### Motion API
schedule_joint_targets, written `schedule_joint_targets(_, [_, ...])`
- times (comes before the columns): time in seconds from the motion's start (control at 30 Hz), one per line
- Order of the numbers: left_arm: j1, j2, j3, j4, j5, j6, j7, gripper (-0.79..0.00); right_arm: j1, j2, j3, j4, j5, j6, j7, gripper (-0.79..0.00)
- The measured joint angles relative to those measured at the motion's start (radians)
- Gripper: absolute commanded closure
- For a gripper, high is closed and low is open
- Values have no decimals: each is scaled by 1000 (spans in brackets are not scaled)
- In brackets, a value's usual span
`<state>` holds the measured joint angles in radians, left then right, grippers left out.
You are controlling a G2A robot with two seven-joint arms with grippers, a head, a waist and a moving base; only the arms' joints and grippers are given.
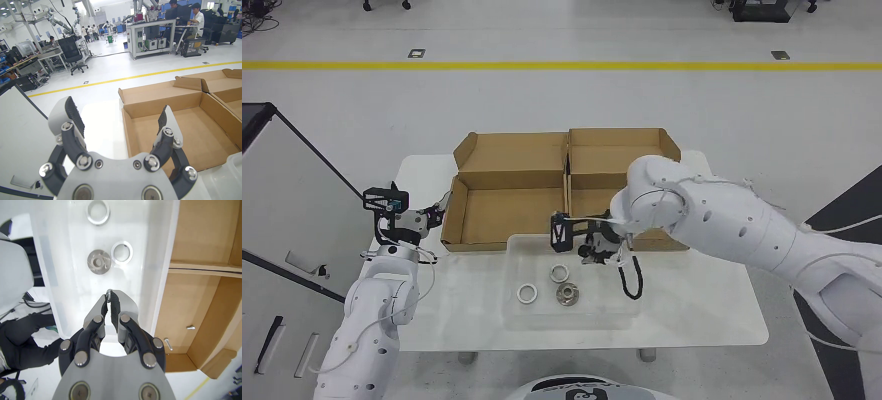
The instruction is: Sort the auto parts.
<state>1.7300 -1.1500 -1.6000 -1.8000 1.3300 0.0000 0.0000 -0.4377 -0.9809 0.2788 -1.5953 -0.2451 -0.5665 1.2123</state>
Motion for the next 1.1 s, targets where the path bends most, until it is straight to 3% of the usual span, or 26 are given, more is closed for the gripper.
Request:
schedule_joint_targets(0.3, [0, 0, 0, 0, 0, 0, 0, -785, -135, 162, 223, 57, 294, -236, -195, 0])
schedule_joint_targets(0.43, [0, 0, 0, 0, 0, 0, 0, -785, -172, 205, 219, 48, 397, -353, -312, 0])
schedule_joint_targets(0.57, [0, 0, 0, 0, 0, 0, 0, -785, -140, 216, 145, 29, 455, -441, -402, 0])
schedule_joint_targets(0.73, [0, 0, 0, 0, 0, 0, 0, -785, -59, 197, 78, -1, 590, -446, -404, 0])
schedule_joint_targets(1.1, [0, 0, 0, 0, 0, 0, 0, -785, -51, 179, 156, -57, 838, -446, -404, 0])
